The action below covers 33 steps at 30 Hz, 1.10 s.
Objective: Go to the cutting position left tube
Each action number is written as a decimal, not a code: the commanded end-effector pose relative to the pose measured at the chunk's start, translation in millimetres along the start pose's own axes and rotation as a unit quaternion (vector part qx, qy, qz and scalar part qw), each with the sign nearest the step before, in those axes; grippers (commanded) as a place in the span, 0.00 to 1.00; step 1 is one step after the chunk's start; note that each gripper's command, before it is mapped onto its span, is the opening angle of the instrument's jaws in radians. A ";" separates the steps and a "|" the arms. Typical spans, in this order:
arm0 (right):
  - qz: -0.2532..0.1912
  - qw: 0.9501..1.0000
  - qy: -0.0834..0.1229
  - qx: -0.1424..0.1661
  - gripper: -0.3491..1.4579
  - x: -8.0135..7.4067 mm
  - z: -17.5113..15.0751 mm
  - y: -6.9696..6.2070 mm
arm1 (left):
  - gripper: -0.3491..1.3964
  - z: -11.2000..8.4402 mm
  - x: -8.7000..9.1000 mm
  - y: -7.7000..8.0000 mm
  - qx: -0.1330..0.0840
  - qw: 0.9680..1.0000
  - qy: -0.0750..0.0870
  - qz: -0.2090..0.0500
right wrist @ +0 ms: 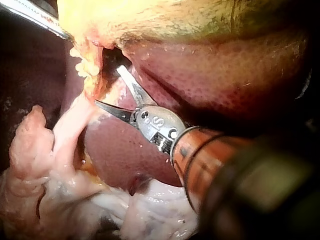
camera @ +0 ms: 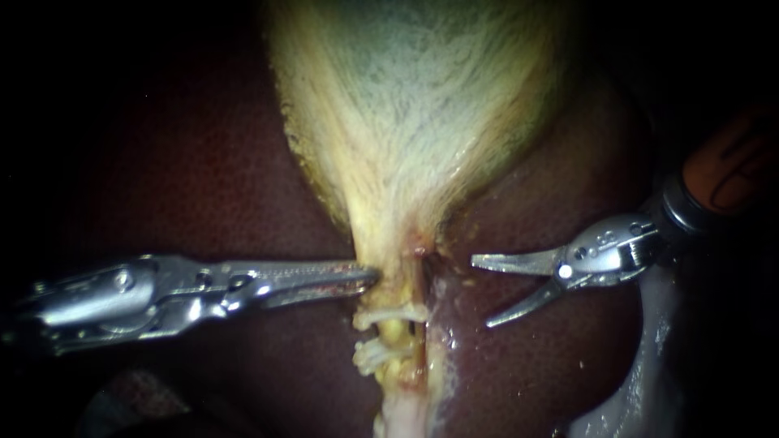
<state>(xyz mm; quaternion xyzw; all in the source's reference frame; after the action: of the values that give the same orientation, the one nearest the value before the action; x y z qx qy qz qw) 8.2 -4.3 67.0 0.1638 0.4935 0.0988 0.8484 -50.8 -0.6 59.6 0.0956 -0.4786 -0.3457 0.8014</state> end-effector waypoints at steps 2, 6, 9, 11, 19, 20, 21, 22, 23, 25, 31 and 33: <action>-0.001 1.000 0.001 0.005 0.99 -0.1 0.4 -0.6 | 0.00 -0.4 -0.1 0.1 0.001 1.000 0.000 0.000; 0.009 1.000 0.007 0.024 0.99 -0.3 2.1 -2.4 | 0.00 -2.1 -0.7 0.8 0.002 1.000 0.001 -0.002; 0.017 0.999 0.006 0.042 0.99 -0.5 4.6 -4.0 | 0.00 -3.9 -1.3 1.7 -0.006 1.000 0.001 -0.004; 0.021 0.998 0.005 0.053 0.99 -0.6 6.2 -4.9 | 0.00 -4.9 -1.6 2.2 -0.011 1.000 0.003 -0.006; 0.038 0.996 -0.006 0.082 0.99 -2.5 12.2 -7.4 | 0.00 -6.5 -2.1 2.8 -0.015 1.000 -0.001 -0.008; 0.038 0.996 -0.006 0.084 0.99 -2.7 12.5 -7.4 | 0.00 -6.5 -2.1 2.8 -0.016 1.000 -0.001 -0.008; 0.038 0.995 -0.008 0.089 0.98 -3.0 12.8 -7.4 | 0.00 -6.5 -2.1 2.7 -0.016 1.000 0.000 -0.009; 0.038 0.995 -0.012 0.089 0.98 -3.2 13.0 -7.3 | 0.00 -6.5 -2.1 2.7 -0.016 1.000 0.000 -0.009; 0.036 0.995 -0.013 0.089 0.98 -3.4 13.0 -7.2 | 0.00 -6.5 -2.2 2.6 -0.016 1.000 0.000 -0.009; 0.035 0.996 -0.015 0.085 0.98 -3.6 13.1 -6.9 | 0.00 -6.5 -2.3 2.5 -0.017 1.000 0.000 -0.009; 0.038 0.997 -0.016 0.072 0.98 -3.6 12.9 -5.7 | 0.00 -6.6 -2.5 2.0 -0.018 1.000 0.000 -0.009; 0.039 0.997 -0.016 0.069 0.98 -3.5 12.9 -5.4 | 0.00 -6.6 -2.6 1.9 -0.018 1.000 0.000 -0.009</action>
<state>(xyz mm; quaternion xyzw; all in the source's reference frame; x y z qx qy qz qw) 17.7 -12.6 73.8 0.2410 0.4783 0.0961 0.8390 -45.1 1.3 55.3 0.0855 -0.4719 -0.3622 0.7993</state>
